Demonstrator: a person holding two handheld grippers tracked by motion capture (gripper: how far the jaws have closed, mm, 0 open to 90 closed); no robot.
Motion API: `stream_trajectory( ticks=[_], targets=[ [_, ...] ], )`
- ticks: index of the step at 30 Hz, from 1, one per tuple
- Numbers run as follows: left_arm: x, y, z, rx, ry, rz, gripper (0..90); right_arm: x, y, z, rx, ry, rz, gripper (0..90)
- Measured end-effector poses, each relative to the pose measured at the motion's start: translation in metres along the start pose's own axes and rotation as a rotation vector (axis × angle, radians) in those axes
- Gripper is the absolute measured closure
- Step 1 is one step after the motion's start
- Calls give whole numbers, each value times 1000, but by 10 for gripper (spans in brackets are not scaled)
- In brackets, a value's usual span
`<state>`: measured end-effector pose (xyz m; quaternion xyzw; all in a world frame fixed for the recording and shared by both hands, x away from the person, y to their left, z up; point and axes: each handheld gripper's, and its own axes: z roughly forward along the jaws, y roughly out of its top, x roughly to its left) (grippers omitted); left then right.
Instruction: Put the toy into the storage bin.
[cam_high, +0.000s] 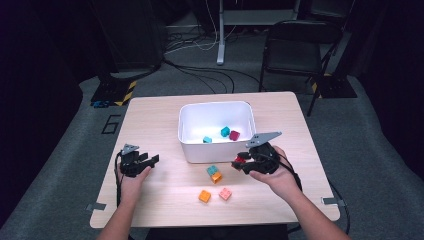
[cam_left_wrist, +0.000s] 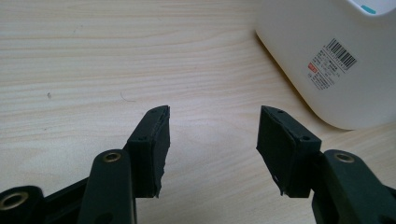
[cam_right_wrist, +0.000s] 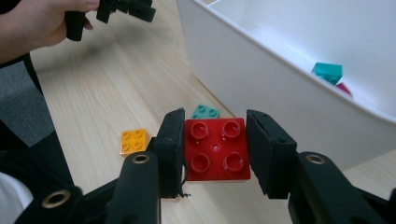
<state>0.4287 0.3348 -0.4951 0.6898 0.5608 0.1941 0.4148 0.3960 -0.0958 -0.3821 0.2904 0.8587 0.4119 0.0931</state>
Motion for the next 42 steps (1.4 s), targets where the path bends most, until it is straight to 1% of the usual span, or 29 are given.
stream_trajectory(
  ticks=[4, 11, 17, 19, 20, 23, 25, 26, 30, 37, 38, 39, 42],
  targets=[
    [0, 0, 0, 3, -3, -3, 438, -3, 11, -9, -9, -10, 3, 582],
    [0, 0, 0, -2, -2, -5, 438, -8, 31, -22, -30, -35, -19, 583],
    [1, 0, 0, -5, -3, -5, 438, -17, 45, -24, -32, -59, -16, 583],
    [1, 0, 0, -3, -2, -9, 438, -20, 50, -24, -29, -66, -5, 583],
    [1, 0, 0, -2, -3, -6, 438, -21, 52, -23, -29, -70, -9, 583],
    [1, 0, 0, -2, -4, -6, 438, -27, 60, -20, -30, -85, -14, 583],
    [1, 0, 0, -2, -4, -6, 439, -29, 65, -18, -33, -89, -10, 583],
    [1, 0, 0, -2, -4, -6, 439, -31, 67, -17, -34, -91, -17, 583],
    [1, 0, 0, -1, -5, -6, 439, -36, 75, -10, -28, -103, -18, 583],
    [2, 0, 0, -3, -5, -5, 439, -48, 87, 12, -15, -114, -7, 583],
    [2, 0, 0, -3, -5, -5, 439, -48, 87, 12, -15, -114, -7, 583],
    [2, 0, 0, -1, -6, -5, 439, -53, 90, 20, -10, -119, -3, 583],
    [2, 0, 1, 0, -4, -10, 439, -59, 94, 30, 2, -122, -1, 583]
  ],
)
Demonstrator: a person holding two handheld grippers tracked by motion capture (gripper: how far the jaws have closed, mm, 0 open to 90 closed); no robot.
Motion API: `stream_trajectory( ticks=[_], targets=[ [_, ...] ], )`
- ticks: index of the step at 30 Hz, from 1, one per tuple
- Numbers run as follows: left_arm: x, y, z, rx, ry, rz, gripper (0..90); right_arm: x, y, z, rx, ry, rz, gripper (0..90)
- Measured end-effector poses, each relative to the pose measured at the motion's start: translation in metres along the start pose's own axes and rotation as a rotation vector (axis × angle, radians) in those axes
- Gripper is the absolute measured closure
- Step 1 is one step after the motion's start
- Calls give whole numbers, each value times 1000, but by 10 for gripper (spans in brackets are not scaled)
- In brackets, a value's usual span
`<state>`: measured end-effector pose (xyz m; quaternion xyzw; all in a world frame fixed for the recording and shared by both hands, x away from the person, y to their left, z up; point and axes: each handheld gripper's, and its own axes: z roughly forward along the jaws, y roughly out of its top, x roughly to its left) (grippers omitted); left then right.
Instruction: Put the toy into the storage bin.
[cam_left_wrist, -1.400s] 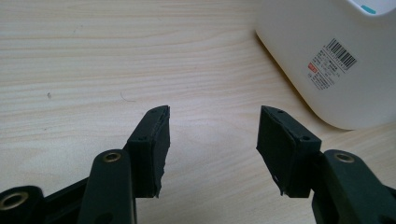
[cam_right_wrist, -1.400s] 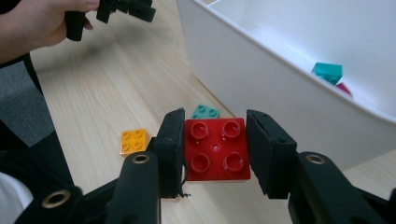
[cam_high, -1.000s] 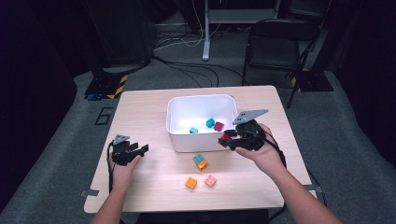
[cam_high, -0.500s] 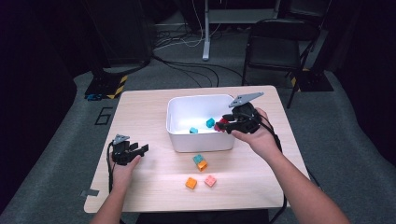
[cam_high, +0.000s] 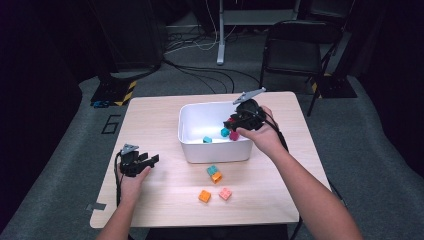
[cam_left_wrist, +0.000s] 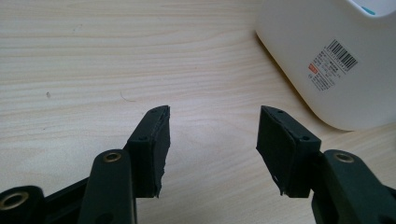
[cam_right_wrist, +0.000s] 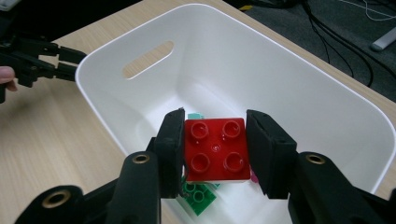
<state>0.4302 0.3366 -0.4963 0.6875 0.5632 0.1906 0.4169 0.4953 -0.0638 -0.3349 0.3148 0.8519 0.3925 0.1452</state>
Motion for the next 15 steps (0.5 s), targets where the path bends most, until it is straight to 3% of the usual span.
stream_trajectory(
  ticks=[8, 15],
  targets=[
    [2, 0, 0, 2, 0, -5, 440, -11, 9, 28, 45, -22, 10, 583],
    [1, 0, 2, 2, -2, 1, 441, -10, 22, 48, 51, -19, 13, 583]
  ],
)
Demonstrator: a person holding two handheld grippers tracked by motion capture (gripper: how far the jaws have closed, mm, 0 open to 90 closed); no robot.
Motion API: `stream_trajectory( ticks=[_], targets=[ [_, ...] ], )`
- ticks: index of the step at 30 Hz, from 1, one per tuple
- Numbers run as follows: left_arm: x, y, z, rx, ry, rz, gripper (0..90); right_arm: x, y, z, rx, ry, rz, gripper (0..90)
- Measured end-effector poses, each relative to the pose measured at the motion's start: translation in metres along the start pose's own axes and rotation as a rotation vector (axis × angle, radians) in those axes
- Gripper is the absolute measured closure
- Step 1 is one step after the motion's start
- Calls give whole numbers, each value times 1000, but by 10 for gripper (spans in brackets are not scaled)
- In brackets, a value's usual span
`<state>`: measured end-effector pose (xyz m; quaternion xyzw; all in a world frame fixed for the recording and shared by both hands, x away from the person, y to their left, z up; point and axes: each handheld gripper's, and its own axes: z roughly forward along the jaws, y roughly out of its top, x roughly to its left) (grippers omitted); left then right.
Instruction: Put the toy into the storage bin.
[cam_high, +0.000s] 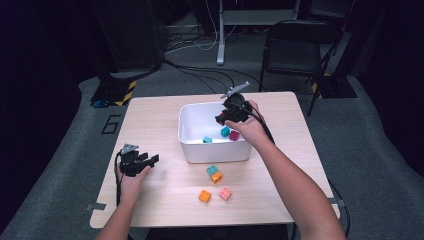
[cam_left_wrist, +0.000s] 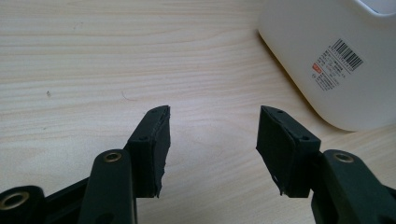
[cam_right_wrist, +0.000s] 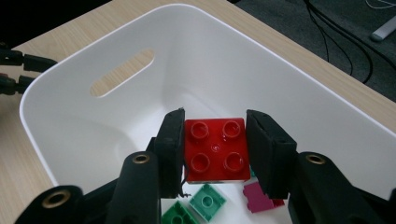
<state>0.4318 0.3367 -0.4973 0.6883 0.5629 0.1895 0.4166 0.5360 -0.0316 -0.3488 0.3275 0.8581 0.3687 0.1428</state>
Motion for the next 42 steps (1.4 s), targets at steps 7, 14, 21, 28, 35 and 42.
stream_trajectory(
  ticks=[7, 14, 21, 28, 35, 42],
  targets=[
    [1, 0, 0, 1, -1, -4, 441, 9, 17, 19, 15, 3, -20, 583],
    [3, 0, -1, 6, -1, -2, 441, 9, 17, 43, 57, 6, -27, 583],
    [4, 0, 0, 0, -1, -7, 441, 4, 16, 49, 70, -3, -12, 537],
    [3, 0, 0, 3, 1, -6, 441, 8, 15, 27, 7, -10, -21, 470],
    [1, 0, 1, 9, 4, 5, 440, 15, -1, -20, -125, 44, -21, 462],
    [-2, -1, -1, 11, 4, 17, 440, 41, -51, -81, -222, 96, -63, 454]
  ],
)
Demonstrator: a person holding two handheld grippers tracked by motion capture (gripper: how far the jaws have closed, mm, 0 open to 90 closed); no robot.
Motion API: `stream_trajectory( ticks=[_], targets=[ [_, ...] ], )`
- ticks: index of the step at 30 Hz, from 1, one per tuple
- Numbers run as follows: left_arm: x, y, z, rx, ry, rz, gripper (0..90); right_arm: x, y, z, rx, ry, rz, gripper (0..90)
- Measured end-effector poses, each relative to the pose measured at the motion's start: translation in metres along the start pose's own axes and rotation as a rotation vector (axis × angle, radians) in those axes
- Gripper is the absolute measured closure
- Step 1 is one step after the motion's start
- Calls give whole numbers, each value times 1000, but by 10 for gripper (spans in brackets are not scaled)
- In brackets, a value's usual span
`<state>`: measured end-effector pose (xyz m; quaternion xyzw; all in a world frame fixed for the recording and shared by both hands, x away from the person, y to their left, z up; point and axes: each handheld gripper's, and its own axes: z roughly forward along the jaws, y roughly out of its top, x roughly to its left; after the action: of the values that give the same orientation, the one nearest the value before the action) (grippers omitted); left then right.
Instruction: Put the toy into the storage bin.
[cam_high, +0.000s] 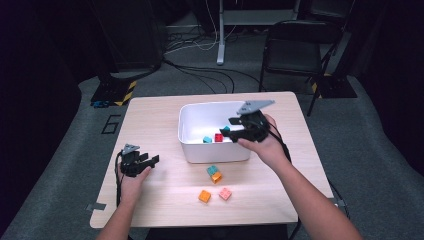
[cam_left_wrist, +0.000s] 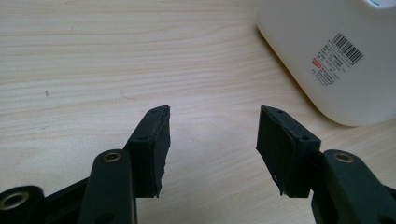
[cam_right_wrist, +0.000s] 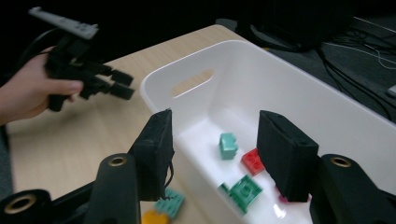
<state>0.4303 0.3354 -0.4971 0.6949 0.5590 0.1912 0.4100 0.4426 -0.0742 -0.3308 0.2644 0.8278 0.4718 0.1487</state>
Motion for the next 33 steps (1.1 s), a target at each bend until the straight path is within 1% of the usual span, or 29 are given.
stream_trajectory(
  ticks=[1, 2, 3, 4, 5, 6, 7, 8, 9, 10, 11, 12, 13, 14, 15, 16, 17, 19, 20, 21, 22, 23, 24, 26, 27, 30, 33],
  targets=[
    [0, 0, 0, -2, 4, 2, 440, 6, -9, -8, -4, 10, -4, 453],
    [-1, 0, -1, 0, 9, 5, 440, 12, -19, -15, -9, 7, -14, 454],
    [-3, 0, -2, -2, 14, 15, 440, 17, -29, -21, -9, 2, -26, 454],
    [-4, 0, -2, -7, 16, 21, 441, 22, -40, -26, 4, -3, -19, 454],
    [-6, 0, -2, -7, 14, 28, 440, 24, -48, -29, 8, -8, -25, 454],
    [-8, 0, -3, -11, 11, 31, 440, 29, -62, -34, 7, -22, -26, 454],
    [-10, 0, -3, -11, 9, 35, 440, 31, -73, -36, 6, -24, -26, 454],
    [-11, 0, -4, -7, 7, 38, 440, 34, -83, -36, 18, -18, -30, 454],
    [-14, 0, -4, -6, 6, 53, 440, 36, -91, -36, 32, -22, -36, 455],
    [-15, 0, -4, -10, 6, 58, 440, 39, -104, -35, 42, -34, -41, 458],
    [-18, 0, -4, -13, 5, 67, 440, 40, -112, -35, 39, -37, -46, 458],
    [-19, 0, -5, -14, 3, 70, 440, 42, -125, -34, 37, -49, -39, 463],
    [-21, 0, -5, -21, 3, 74, 439, 43, -134, -33, 30, -77, -36, 469],
    [-22, 1, -5, -17, -2, 79, 440, 43, -144, -32, 33, -102, -47, 471],
    [-23, 1, -6, -21, -4, 78, 439, 42, -151, -31, 43, -128, -40, 473],
    [-23, 1, -6, -21, -6, 78, 439, 40, -159, -32, 48, -149, -21, 475],
    [-23, 1, -7, -19, -7, 79, 439, 38, -163, -32, 39, -160, -20, 475],
    [-24, 1, -8, -26, -13, 75, 440, 34, -171, -34, 38, -203, -14, 475],
    [-25, 1, -9, -26, -18, 72, 439, 31, -176, -36, 32, -236, -11, 475],
    [-26, 1, -10, -29, -22, 70, 439, 30, -180, -38, 29, -257, -9, 476],
    [-27, 1, -10, -34, -23, 68, 439, 28, -184, -40, 29, -274, -21, 476],
    [-28, 1, -12, -26, -35, 69, 439, 26, -187, -41, 33, -295, -23, 479],
    [-30, 2, -13, -28, -42, 63, 439, 23, -193, -44, 35, -327, -18, 482],
    [-36, 2, -16, -28, -57, 75, 439, 19, -198, -48, 32, -346, 4, 483],
    [-40, 2, -17, -30, -57, 83, 439, 17, -201, -50, 34, -359, -4, 484],
    [-53, 0, -22, -15, -73, 125, 440, 15, -210, -58, 38, -383, -45, 490],
    [-67, -5, -25, 0, -88, 159, 440, 12, -216, -66, 37, -388, -49, 490]
  ],
)
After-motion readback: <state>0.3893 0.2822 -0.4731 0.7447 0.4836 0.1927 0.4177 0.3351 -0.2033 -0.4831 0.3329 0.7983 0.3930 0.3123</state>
